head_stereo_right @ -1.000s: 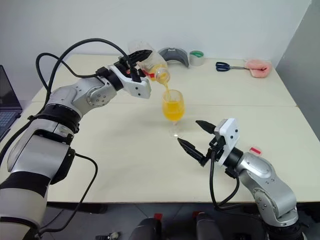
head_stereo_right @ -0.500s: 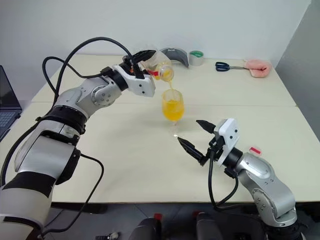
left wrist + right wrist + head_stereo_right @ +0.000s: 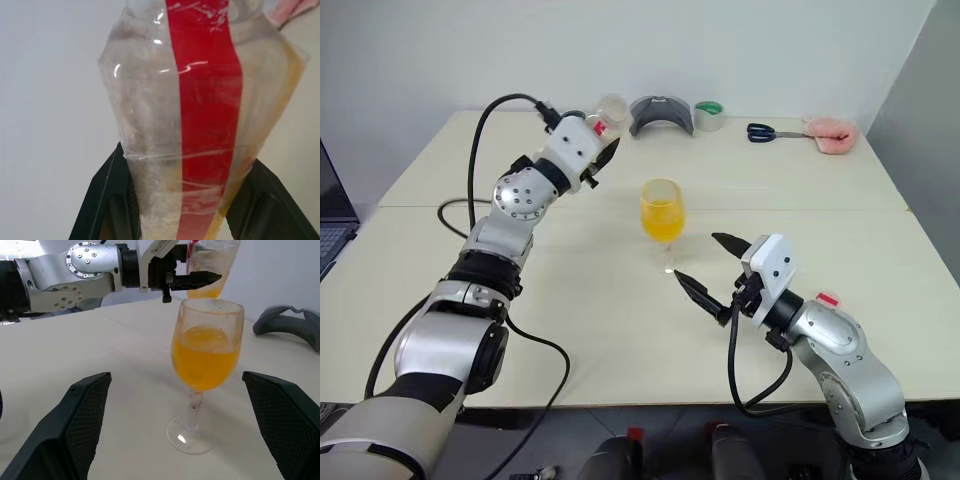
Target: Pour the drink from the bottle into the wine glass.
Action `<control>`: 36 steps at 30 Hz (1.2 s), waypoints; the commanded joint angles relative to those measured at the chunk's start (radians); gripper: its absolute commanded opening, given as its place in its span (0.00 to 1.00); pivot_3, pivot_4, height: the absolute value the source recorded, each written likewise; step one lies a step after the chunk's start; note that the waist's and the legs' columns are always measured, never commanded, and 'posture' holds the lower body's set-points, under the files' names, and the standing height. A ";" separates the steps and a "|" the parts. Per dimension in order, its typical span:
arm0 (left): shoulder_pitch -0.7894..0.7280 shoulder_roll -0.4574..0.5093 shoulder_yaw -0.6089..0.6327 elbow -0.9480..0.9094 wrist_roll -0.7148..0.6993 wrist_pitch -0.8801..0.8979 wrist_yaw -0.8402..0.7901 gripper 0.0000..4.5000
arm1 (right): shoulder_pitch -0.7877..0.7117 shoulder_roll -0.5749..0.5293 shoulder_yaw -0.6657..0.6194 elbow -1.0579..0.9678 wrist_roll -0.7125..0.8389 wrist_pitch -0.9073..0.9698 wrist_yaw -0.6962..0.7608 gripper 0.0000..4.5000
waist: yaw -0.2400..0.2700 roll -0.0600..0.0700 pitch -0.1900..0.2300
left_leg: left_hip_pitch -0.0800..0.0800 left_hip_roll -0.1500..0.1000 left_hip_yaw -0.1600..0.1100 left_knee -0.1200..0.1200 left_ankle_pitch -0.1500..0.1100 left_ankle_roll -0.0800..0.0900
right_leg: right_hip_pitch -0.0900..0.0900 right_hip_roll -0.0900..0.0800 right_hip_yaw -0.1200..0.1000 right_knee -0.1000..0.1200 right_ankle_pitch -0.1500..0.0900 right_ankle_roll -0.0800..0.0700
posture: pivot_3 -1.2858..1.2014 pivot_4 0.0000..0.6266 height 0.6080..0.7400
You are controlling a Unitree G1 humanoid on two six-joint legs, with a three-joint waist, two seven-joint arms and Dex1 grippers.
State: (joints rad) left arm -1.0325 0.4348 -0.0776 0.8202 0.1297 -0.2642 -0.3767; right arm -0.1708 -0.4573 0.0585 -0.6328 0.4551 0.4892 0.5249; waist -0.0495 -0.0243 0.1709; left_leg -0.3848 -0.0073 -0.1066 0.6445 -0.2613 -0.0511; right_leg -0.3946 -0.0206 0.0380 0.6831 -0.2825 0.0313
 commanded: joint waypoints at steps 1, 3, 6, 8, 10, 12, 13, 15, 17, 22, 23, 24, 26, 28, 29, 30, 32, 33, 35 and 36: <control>0.088 0.004 0.113 -0.212 -0.152 0.225 -0.047 0.39 | -0.034 -0.032 0.002 -0.047 0.042 0.025 0.048 1.00 | -0.004 0.000 0.000 | 0.000 0.000 0.000 0.000 0.000 0.000 | 0.000 0.000 0.000 0.000 0.000 0.000 | 0.52 0.24 1.00; 0.166 0.019 0.153 -0.322 -0.191 0.346 -0.046 0.39 | -0.051 -0.053 0.004 -0.056 0.062 0.049 0.069 1.00 | -0.009 0.000 0.000 | 0.001 0.000 0.000 0.000 0.000 0.000 | 0.000 0.000 0.001 0.001 0.000 0.000 | 0.52 0.24 1.00; 0.282 0.035 0.226 -0.493 -0.264 0.523 -0.036 0.39 | -0.095 -0.079 0.005 -0.061 0.092 0.099 0.082 1.00 | -0.010 0.000 0.000 | 0.001 0.001 0.000 0.000 0.000 0.000 | 0.000 0.000 0.001 0.001 0.000 0.000 | 0.52 0.24 1.00; 0.341 0.040 0.276 -0.572 -0.299 0.613 -0.010 0.39 | -0.132 -0.099 0.018 -0.061 0.096 0.145 0.081 1.00 | -0.008 0.000 0.000 | 0.001 0.001 -0.001 0.000 0.000 0.000 | 0.000 0.000 0.001 0.001 0.000 0.000 | 0.52 0.24 1.00; 0.388 0.044 0.306 -0.619 -0.309 0.658 0.012 0.39 | -0.162 -0.115 0.038 -0.055 0.090 0.174 0.086 1.00 | -0.004 0.000 -0.001 | 0.001 0.001 -0.001 0.001 0.000 0.000 | 0.000 0.000 0.000 0.001 0.000 0.000 | 0.52 0.24 1.00; 0.430 0.041 0.328 -0.657 -0.324 0.695 0.028 0.39 | -0.190 -0.122 0.063 -0.040 0.068 0.187 0.088 1.00 | -0.001 -0.001 -0.001 | 0.001 0.001 -0.001 0.001 0.000 0.000 | 0.001 0.000 0.000 0.001 0.000 0.000 | 0.52 0.24 1.00; 0.446 0.039 0.336 -0.673 -0.329 0.708 0.034 0.39 | -0.203 -0.119 0.071 -0.032 0.066 0.192 0.087 1.00 | 0.001 -0.001 -0.001 | 0.001 0.001 -0.001 0.001 0.000 0.000 | 0.001 -0.001 0.000 0.000 0.000 0.000 | 0.52 0.24 1.00; 0.465 0.029 0.356 -0.695 -0.345 0.739 0.051 0.39 | -0.226 -0.110 0.077 -0.020 0.070 0.202 0.083 1.00 | 0.004 -0.001 -0.001 | 0.001 0.001 -0.001 0.001 0.000 0.000 | 0.001 -0.001 0.000 0.000 0.000 0.000 | 0.52 0.24 1.00; 0.481 0.025 0.372 -0.692 -0.355 0.750 0.067 0.39 | -0.254 -0.098 0.088 -0.004 0.071 0.208 0.085 1.00 | 0.009 -0.001 -0.001 | 0.001 0.001 -0.001 0.001 0.000 0.000 | 0.001 -0.002 0.000 0.000 0.000 0.000 | 0.52 0.24 1.00; 0.528 0.033 0.355 -0.645 -0.331 0.693 0.061 0.39 | -0.294 -0.075 0.124 0.023 0.051 0.192 0.098 1.00 | 0.010 -0.001 -0.001 | 0.001 0.000 0.000 0.000 0.000 0.000 | 0.001 -0.002 0.000 -0.001 0.000 0.000 | 0.52 0.24 1.00; 0.534 0.032 0.357 -0.633 -0.332 0.681 0.061 0.39 | -0.295 -0.073 0.129 0.023 0.049 0.191 0.101 1.00 | 0.011 -0.001 -0.001 | 0.001 0.000 0.000 0.000 0.000 0.000 | 0.001 -0.002 0.000 -0.001 0.000 0.000 | 0.52 0.24 1.00; 0.537 0.032 0.358 -0.624 -0.332 0.672 0.061 0.39 | -0.296 -0.072 0.131 0.023 0.047 0.190 0.102 1.00 | 0.012 -0.001 -0.001 | 0.001 0.000 0.000 0.000 0.000 0.000 | 0.001 -0.002 0.000 -0.001 0.000 0.000 | 0.52 0.24 1.00; 0.549 0.030 0.365 -0.606 -0.348 0.654 0.045 0.39 | -0.297 -0.069 0.139 0.022 0.040 0.190 0.103 1.00 | 0.013 -0.001 -0.001 | 0.001 0.000 0.000 0.000 0.000 0.000 | 0.001 -0.002 0.000 -0.001 0.000 0.000 | 0.52 0.24 1.00; 0.557 0.030 0.365 -0.602 -0.354 0.639 0.036 0.47 | -0.295 -0.069 0.140 0.021 0.035 0.189 0.106 1.00 | 0.014 -0.001 -0.001 | 0.001 0.000 0.000 0.000 0.000 0.000 | 0.001 -0.002 0.000 -0.001 0.000 0.000 | 0.52 0.24 1.00; 0.560 0.028 0.368 -0.601 -0.359 0.637 0.037 0.55 | -0.295 -0.068 0.140 0.021 0.034 0.190 0.107 1.00 | 0.014 -0.001 -0.001 | 0.001 0.000 0.000 0.000 0.000 0.000 | 0.001 -0.002 0.000 -0.001 0.000 0.000 | 0.52 0.24 1.00; 0.567 0.031 0.365 -0.602 -0.356 0.629 0.033 0.61 | -0.293 -0.069 0.139 0.020 0.034 0.191 0.108 1.00 | 0.014 -0.001 -0.001 | 0.001 0.000 0.000 0.000 0.000 0.000 | 0.001 -0.002 0.000 -0.001 0.000 0.000 | 0.52 0.24 1.00; 0.580 0.037 0.359 -0.605 -0.350 0.611 0.024 0.74 | -0.290 -0.071 0.138 0.018 0.035 0.194 0.112 1.00 | 0.014 -0.001 -0.001 | 0.001 0.000 0.000 0.000 0.000 0.000 | 0.001 -0.002 0.001 -0.001 0.000 0.000 | 0.52 0.24 1.00; 0.585 0.042 0.353 -0.608 -0.344 0.604 0.020 0.81 | -0.288 -0.072 0.138 0.017 0.035 0.194 0.114 1.00 | 0.014 -0.001 -0.001 | 0.001 0.000 0.000 0.000 0.000 0.000 | 0.001 -0.002 0.001 -0.001 0.000 0.000 | 0.52 0.24 1.00; 0.596 0.042 0.351 -0.615 -0.341 0.593 0.021 0.95 | -0.282 -0.071 0.132 0.013 0.050 0.190 0.127 1.00 | 0.014 -0.001 -0.001 | 0.001 0.000 0.000 0.000 0.000 0.000 | 0.001 -0.002 0.001 -0.001 0.000 0.000 | 0.52 0.24 1.00; 0.603 0.043 0.349 -0.620 -0.337 0.588 0.023 0.99 | -0.278 -0.070 0.130 0.011 0.058 0.188 0.135 1.00 | 0.015 -0.001 -0.001 | 0.001 0.000 0.000 0.000 0.000 0.000 | 0.001 -0.002 0.000 -0.001 0.000 0.000 | 0.52 0.24 1.00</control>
State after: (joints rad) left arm -0.4255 0.4589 0.2711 0.2338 -0.2171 0.3560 -0.3511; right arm -0.4500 -0.5292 0.2084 -0.5885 0.4953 0.6970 0.6425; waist -0.0348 -0.0255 0.1700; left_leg -0.3838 -0.0069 -0.1069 0.6446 -0.2618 -0.0515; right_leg -0.3938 -0.0224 0.0384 0.6821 -0.2823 0.0311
